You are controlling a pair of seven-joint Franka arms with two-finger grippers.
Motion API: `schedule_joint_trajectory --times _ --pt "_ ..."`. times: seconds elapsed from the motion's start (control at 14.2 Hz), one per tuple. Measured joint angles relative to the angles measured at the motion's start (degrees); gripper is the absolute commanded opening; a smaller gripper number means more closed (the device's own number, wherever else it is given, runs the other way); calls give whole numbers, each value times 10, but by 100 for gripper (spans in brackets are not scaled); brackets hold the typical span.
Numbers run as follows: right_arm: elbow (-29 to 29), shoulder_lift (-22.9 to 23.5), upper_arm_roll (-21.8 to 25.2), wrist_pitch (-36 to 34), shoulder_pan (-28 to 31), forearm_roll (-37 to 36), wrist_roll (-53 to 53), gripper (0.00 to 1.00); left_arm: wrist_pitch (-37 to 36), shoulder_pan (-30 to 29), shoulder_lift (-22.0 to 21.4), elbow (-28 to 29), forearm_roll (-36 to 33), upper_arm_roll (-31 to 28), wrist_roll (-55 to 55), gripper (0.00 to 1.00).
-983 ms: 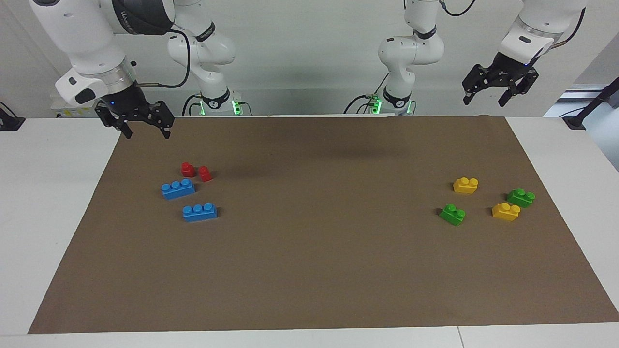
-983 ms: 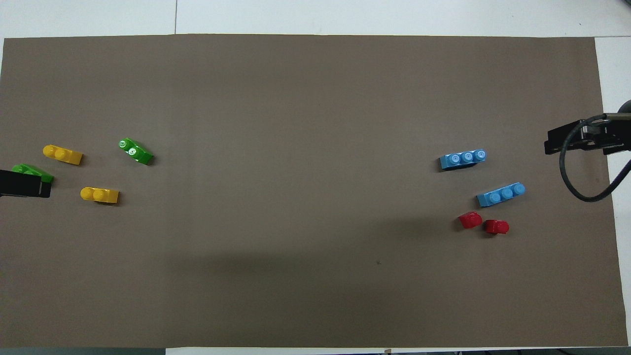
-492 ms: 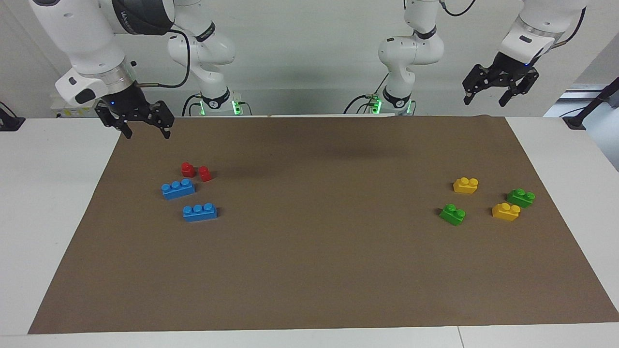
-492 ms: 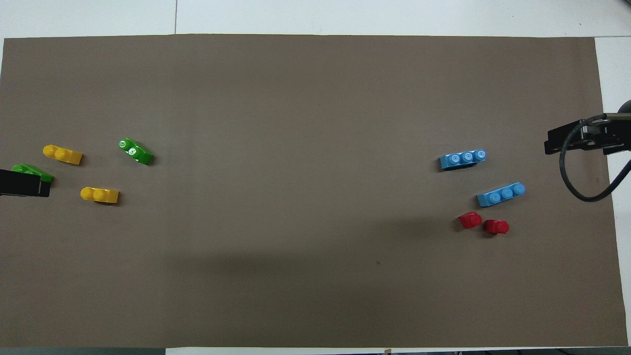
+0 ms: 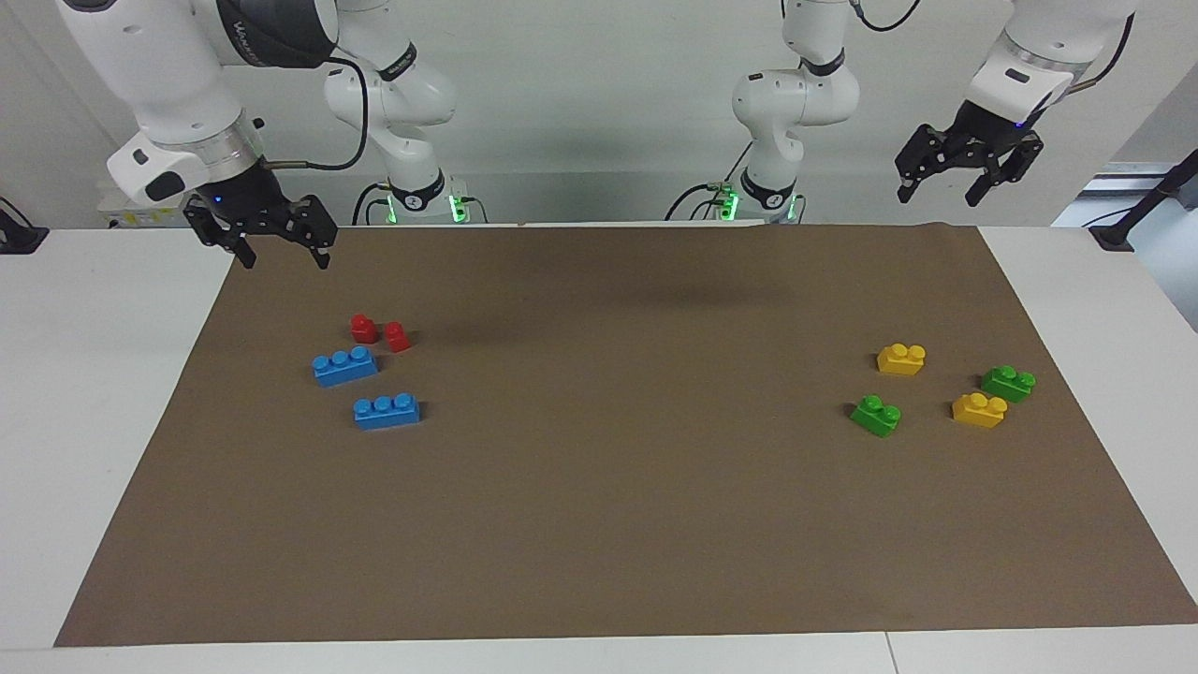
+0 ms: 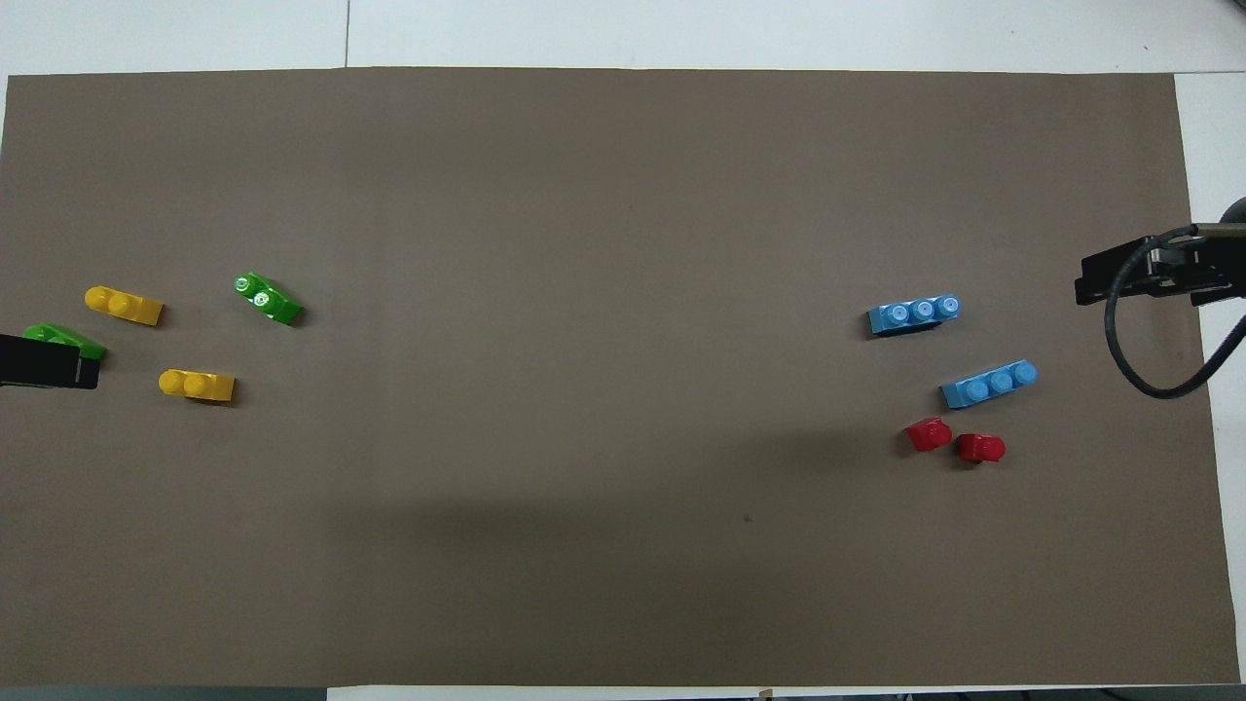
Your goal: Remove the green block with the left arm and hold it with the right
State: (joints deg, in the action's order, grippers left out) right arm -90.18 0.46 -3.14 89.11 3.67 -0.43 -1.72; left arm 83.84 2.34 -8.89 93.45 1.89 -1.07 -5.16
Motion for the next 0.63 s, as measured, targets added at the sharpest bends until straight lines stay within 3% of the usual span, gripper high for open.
schedule_joint_trajectory --times 0.63 --pt "0 0 0 0 5 0 0 100 1 0 -1 0 0 0 0 100"
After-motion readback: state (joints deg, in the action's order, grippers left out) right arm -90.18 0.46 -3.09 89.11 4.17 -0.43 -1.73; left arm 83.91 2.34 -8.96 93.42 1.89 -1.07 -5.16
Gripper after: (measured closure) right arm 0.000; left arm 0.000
